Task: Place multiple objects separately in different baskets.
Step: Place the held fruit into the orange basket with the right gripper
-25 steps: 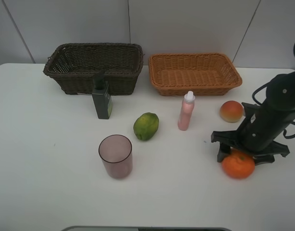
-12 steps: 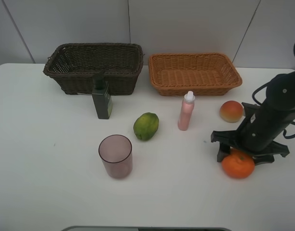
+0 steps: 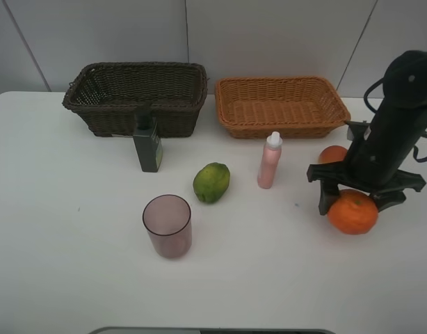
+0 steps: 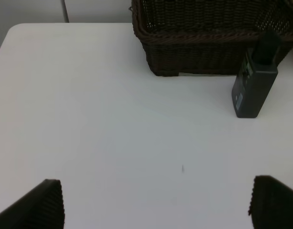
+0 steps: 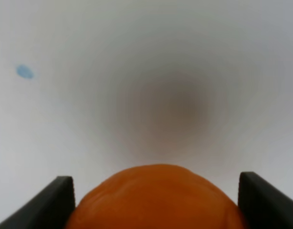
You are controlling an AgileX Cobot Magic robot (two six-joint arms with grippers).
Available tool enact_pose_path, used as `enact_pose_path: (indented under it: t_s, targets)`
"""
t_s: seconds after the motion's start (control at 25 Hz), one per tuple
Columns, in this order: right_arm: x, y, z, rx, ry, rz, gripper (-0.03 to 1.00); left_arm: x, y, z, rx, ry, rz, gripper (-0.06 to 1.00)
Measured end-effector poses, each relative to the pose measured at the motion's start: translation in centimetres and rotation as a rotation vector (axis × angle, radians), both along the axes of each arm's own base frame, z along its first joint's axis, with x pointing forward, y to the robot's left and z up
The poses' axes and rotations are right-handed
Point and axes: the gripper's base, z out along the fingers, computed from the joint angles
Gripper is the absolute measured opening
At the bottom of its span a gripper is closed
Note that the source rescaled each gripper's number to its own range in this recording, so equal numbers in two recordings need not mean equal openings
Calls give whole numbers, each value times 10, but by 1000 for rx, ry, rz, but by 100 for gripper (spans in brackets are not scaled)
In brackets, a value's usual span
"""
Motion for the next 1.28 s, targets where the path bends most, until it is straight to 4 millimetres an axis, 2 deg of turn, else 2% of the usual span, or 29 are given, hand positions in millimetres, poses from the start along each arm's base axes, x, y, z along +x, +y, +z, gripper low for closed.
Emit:
enact_pose_path:
  t_s: [0.12, 0.4, 0.68, 0.96, 1.28]
  targets:
    - [12, 3, 19, 3, 5, 43, 56, 0, 0, 0, 0, 0, 0, 100]
    - [51, 11, 65, 14, -129, 107, 56, 0, 0, 0, 0, 0, 0, 100]
    - [99, 21, 86, -67, -214, 170, 56, 0, 0, 0, 0, 0, 0, 100]
    - [150, 46, 85, -67, -286, 248, 56, 0, 0, 0, 0, 0, 0, 100]
    - [197, 57, 64, -92, -382, 269, 56, 0, 0, 0, 0, 0, 0, 100]
